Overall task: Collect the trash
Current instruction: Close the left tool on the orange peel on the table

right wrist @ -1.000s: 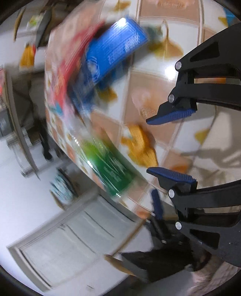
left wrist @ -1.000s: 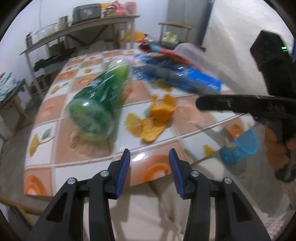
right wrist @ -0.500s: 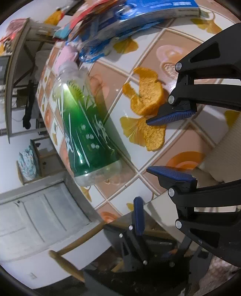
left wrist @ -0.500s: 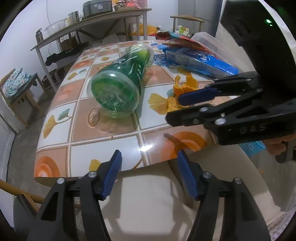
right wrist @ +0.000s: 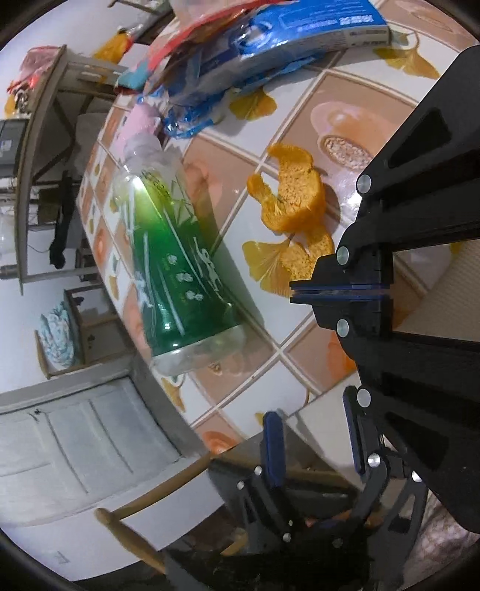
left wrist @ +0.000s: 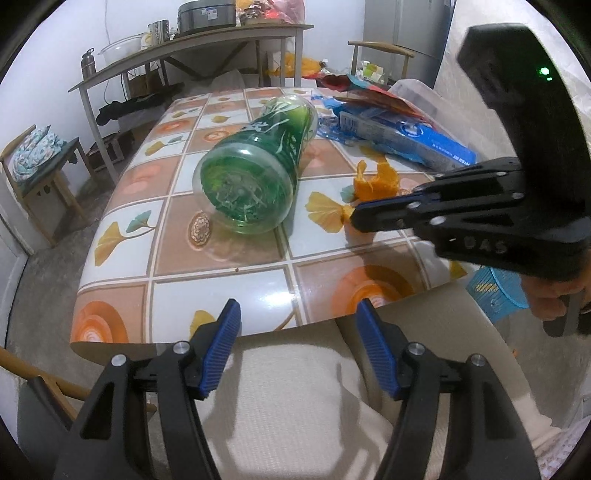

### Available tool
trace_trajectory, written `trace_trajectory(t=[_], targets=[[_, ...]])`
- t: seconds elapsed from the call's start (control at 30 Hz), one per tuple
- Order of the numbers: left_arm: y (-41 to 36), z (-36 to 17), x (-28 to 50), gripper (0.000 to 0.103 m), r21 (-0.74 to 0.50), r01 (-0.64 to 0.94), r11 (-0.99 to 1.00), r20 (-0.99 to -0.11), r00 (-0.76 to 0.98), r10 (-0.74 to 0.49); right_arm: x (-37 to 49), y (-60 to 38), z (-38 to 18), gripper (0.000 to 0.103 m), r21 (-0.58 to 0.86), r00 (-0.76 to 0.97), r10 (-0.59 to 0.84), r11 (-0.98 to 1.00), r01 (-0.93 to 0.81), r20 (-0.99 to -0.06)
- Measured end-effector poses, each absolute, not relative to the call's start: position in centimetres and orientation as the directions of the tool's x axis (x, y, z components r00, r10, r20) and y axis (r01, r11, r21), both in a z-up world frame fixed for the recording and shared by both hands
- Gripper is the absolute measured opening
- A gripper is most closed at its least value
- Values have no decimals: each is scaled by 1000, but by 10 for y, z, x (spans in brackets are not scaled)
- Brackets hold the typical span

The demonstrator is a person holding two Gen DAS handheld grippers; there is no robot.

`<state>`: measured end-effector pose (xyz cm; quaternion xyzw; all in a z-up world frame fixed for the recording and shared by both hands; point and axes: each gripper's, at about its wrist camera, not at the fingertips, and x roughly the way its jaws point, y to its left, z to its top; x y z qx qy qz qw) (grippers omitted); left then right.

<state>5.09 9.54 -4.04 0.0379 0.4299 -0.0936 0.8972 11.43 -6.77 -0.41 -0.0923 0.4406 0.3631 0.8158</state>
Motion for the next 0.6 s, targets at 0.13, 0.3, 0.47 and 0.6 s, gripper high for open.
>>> trace_trajectory(t=[0.13, 0.3, 0.47, 0.6], targets=[[94, -39, 51, 63, -25, 203, 979, -772, 619, -148, 113, -84, 12, 0, 245, 350, 567, 721, -648, -745], [91, -37, 53, 63, -42, 211, 977, -764, 623, -168, 115, -106, 40, 0, 314, 390, 621, 727, -610, -680], [87, -34, 55, 63, -60, 225, 972, -750, 633, -193, 121, -117, 66, 0, 289, 478, 620, 749, -596, -622], [85, -32, 58, 63, -74, 233, 970, -738, 641, -210, 133, -107, 52, 3, 267, 475, 600, 758, -596, -644]])
